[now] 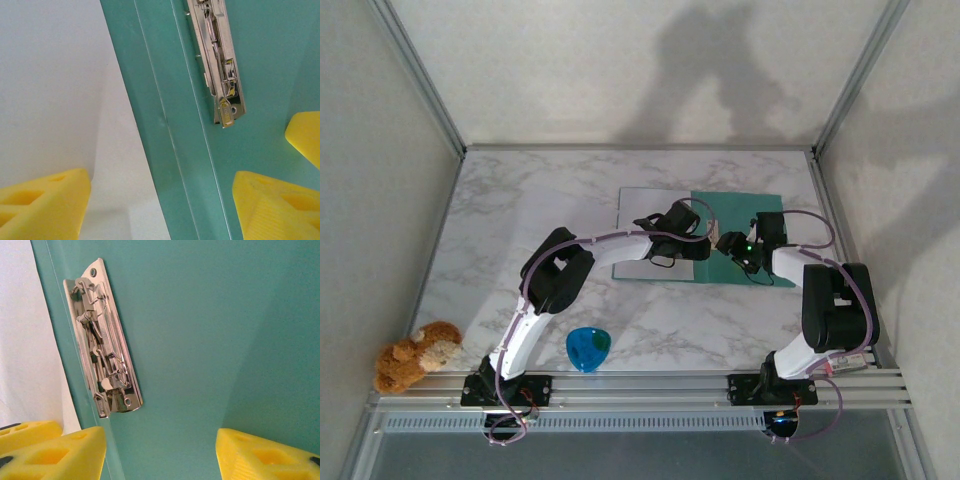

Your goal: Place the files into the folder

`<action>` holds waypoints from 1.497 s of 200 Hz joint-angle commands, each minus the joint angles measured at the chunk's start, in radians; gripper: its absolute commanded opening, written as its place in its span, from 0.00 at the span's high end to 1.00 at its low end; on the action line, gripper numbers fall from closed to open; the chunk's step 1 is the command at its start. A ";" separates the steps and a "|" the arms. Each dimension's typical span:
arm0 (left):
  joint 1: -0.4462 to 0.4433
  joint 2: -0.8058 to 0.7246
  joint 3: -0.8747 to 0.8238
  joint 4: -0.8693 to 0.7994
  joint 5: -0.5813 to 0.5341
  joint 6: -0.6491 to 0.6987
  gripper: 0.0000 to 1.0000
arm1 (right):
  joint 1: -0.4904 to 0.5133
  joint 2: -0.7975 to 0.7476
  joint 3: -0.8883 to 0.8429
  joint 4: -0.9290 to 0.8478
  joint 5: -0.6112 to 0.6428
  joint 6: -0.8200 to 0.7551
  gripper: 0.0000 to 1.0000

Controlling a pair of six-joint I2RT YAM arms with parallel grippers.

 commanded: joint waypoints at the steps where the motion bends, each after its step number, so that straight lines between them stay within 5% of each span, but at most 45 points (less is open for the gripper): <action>1: 0.004 -0.020 -0.028 -0.078 0.012 0.019 0.24 | -0.008 -0.009 -0.014 0.005 0.025 0.015 0.40; 299: 0.032 -0.109 0.051 -0.146 0.058 0.063 0.23 | -0.006 0.013 -0.001 0.001 -0.038 0.038 0.40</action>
